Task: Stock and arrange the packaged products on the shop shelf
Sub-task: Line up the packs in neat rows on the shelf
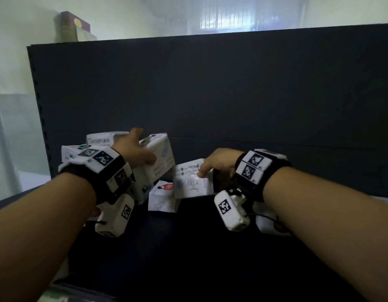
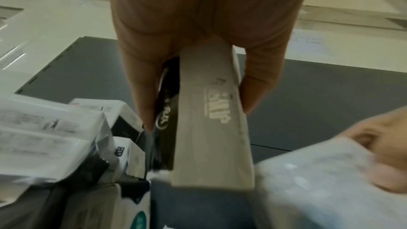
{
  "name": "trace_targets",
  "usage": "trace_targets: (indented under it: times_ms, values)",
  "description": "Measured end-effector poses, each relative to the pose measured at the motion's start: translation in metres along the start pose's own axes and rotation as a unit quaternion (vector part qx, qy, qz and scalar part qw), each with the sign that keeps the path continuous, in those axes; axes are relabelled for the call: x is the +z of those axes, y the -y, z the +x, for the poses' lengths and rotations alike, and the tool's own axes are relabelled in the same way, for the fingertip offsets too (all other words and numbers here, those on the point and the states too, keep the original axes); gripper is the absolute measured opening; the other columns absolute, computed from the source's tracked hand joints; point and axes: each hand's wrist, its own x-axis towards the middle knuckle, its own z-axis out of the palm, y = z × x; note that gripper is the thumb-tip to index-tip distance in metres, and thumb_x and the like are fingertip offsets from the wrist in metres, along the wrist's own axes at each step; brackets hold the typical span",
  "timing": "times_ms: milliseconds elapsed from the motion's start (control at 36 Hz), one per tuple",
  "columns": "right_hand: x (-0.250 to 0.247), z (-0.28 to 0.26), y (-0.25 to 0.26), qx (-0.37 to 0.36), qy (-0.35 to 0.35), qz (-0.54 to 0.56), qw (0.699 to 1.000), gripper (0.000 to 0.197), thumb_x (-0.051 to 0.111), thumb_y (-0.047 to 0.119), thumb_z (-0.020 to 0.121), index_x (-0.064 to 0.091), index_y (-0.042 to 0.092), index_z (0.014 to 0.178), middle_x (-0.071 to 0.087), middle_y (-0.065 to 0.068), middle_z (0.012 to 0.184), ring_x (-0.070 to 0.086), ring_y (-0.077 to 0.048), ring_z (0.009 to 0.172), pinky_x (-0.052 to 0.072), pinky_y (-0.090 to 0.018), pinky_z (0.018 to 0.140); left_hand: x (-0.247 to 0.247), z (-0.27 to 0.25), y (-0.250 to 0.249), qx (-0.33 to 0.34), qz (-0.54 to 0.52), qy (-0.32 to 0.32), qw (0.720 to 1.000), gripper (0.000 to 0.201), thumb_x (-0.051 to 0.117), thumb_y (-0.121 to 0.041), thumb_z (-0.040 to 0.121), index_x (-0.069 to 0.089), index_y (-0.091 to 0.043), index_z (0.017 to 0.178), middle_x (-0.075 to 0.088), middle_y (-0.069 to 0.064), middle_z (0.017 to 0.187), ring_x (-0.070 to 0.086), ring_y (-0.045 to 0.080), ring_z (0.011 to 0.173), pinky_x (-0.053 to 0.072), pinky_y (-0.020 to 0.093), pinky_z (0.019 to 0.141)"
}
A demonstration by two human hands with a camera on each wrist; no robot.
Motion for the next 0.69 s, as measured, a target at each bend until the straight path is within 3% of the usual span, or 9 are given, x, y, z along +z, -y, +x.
trace_targets:
  times_ms: [111, 194, 306, 361, 417, 528, 611, 694]
  values:
    - [-0.007, -0.052, -0.024, -0.008, 0.036, -0.042, 0.998, 0.022, 0.079, 0.022, 0.069, 0.064, 0.007, 0.073, 0.056, -0.004, 0.064, 0.053, -0.019, 0.057, 0.042, -0.023, 0.051, 0.008, -0.028, -0.012, 0.013, 0.031, 0.055, 0.998, 0.09, 0.076, -0.022, 0.072, 0.024, -0.028, 0.145, 0.05, 0.008, 0.132, 0.052, 0.024, 0.1, 0.044, 0.031, 0.08]
    - [-0.012, -0.091, -0.05, -0.02, 0.056, -0.061, 0.996, 0.03, 0.077, 0.013, 0.071, 0.067, 0.004, 0.098, 0.064, -0.01, 0.085, 0.059, -0.023, 0.072, 0.049, -0.03, 0.059, 0.028, -0.051, -0.015, 0.042, 0.04, 0.121, 0.991, 0.093, 0.077, -0.021, 0.071, 0.023, -0.029, 0.146, 0.048, 0.006, 0.134, 0.052, 0.025, 0.113, 0.047, 0.033, 0.092]
    - [-0.026, -0.128, -0.091, -0.013, 0.06, -0.075, 0.995, 0.038, 0.076, 0.008, 0.067, 0.064, 0.019, 0.1, 0.067, -0.005, 0.094, 0.063, -0.019, 0.068, 0.049, -0.028, 0.051, 0.058, -0.078, -0.029, 0.061, -0.007, 0.23, 0.971, 0.093, 0.079, -0.013, 0.072, 0.025, -0.031, 0.145, 0.051, 0.006, 0.126, 0.056, 0.024, 0.109, 0.052, 0.037, 0.09]
    - [-0.034, -0.138, -0.11, -0.006, 0.043, -0.106, 0.993, 0.045, 0.077, 0.008, 0.064, 0.059, 0.024, 0.103, 0.065, -0.005, 0.102, 0.067, -0.026, 0.081, 0.056, -0.037, 0.06, 0.07, -0.085, -0.041, 0.085, 0.023, 0.249, 0.964, 0.094, 0.08, -0.014, 0.072, 0.024, -0.032, 0.145, 0.049, 0.002, 0.128, 0.054, 0.019, 0.108, 0.048, 0.029, 0.088]
    - [-0.044, -0.144, -0.129, -0.007, 0.023, -0.147, 0.989, 0.05, 0.078, 0.01, 0.065, 0.055, 0.025, 0.107, 0.058, -0.003, 0.106, 0.065, -0.024, 0.083, 0.057, -0.036, 0.064, 0.082, -0.091, -0.056, 0.112, 0.058, 0.255, 0.959, 0.096, 0.08, -0.017, 0.071, 0.021, -0.031, 0.147, 0.047, 0.001, 0.131, 0.051, 0.016, 0.109, 0.045, 0.024, 0.087]
    - [-0.054, -0.154, -0.164, -0.022, -0.02, -0.214, 0.976, 0.056, 0.076, 0.013, 0.069, 0.045, 0.027, 0.114, 0.036, 0.001, 0.111, 0.053, -0.021, 0.095, 0.051, -0.032, 0.077, 0.108, -0.104, -0.081, 0.198, 0.222, 0.203, 0.933, 0.1, 0.076, -0.033, 0.072, 0.013, -0.025, 0.15, 0.03, 0.004, 0.145, 0.037, 0.021, 0.132, 0.036, 0.033, 0.106]
    - [-0.058, -0.163, -0.185, -0.057, -0.056, -0.268, 0.96, 0.06, 0.075, 0.011, 0.071, 0.042, 0.025, 0.118, 0.034, -0.002, 0.116, 0.045, -0.022, 0.107, 0.047, -0.033, 0.088, 0.124, -0.113, -0.094, 0.234, 0.26, 0.179, 0.92, 0.093, 0.074, -0.035, 0.072, 0.021, -0.02, 0.147, 0.03, 0.006, 0.139, 0.036, 0.025, 0.129, 0.035, 0.034, 0.106]
    - [-0.06, -0.171, -0.198, -0.096, -0.062, -0.307, 0.945, 0.062, 0.072, 0.009, 0.073, 0.037, 0.026, 0.121, 0.033, 0.0, 0.121, 0.043, -0.017, 0.105, 0.046, -0.028, 0.083, 0.136, -0.122, -0.102, 0.251, 0.264, 0.175, 0.915, 0.085, 0.074, -0.036, 0.07, 0.03, -0.021, 0.141, 0.031, 0.004, 0.132, 0.036, 0.024, 0.123, 0.035, 0.034, 0.103]
